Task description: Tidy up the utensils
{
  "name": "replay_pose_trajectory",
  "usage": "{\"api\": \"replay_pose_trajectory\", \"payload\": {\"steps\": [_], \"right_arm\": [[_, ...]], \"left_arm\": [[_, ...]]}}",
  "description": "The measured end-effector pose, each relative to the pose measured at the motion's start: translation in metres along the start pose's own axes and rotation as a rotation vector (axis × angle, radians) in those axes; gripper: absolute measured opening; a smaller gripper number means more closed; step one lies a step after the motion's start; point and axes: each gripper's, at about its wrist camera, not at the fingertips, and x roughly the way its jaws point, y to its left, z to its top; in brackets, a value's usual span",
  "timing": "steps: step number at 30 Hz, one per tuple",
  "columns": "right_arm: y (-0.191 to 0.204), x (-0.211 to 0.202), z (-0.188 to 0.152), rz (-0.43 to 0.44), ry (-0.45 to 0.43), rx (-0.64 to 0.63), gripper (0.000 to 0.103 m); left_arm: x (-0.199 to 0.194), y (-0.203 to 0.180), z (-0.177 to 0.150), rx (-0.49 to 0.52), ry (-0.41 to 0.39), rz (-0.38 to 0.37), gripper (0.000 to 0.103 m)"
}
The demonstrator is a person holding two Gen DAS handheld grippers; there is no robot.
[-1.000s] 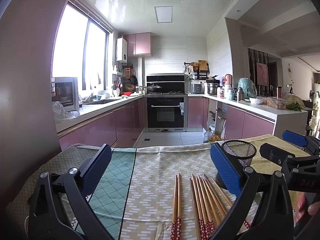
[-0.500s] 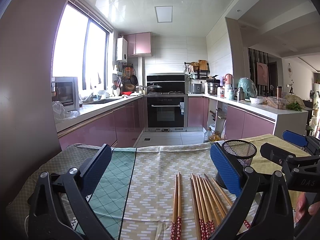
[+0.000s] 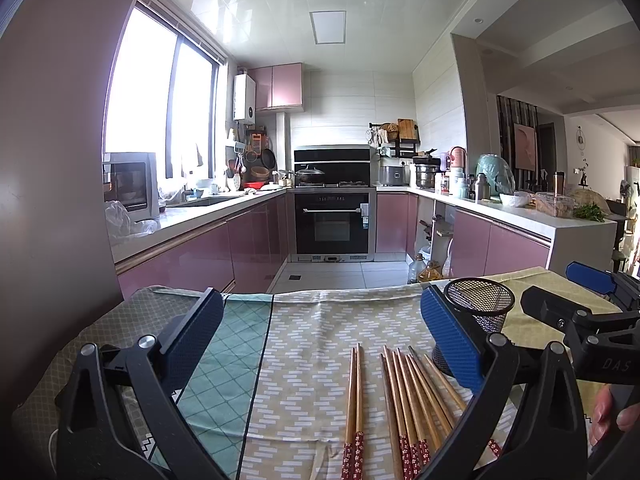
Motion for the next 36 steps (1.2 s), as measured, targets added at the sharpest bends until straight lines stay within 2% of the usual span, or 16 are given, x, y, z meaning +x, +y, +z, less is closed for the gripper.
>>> {"api": "replay_pose_trajectory", "payload": {"steps": [36], "right_arm": [[-0.0018,0.0031,0.0019,0.016,0.018,0.002,0.097]], "left_arm": [[0.0071,-0.0040,-0.0082,0.004,0.030,-0.007,0.097]]}}
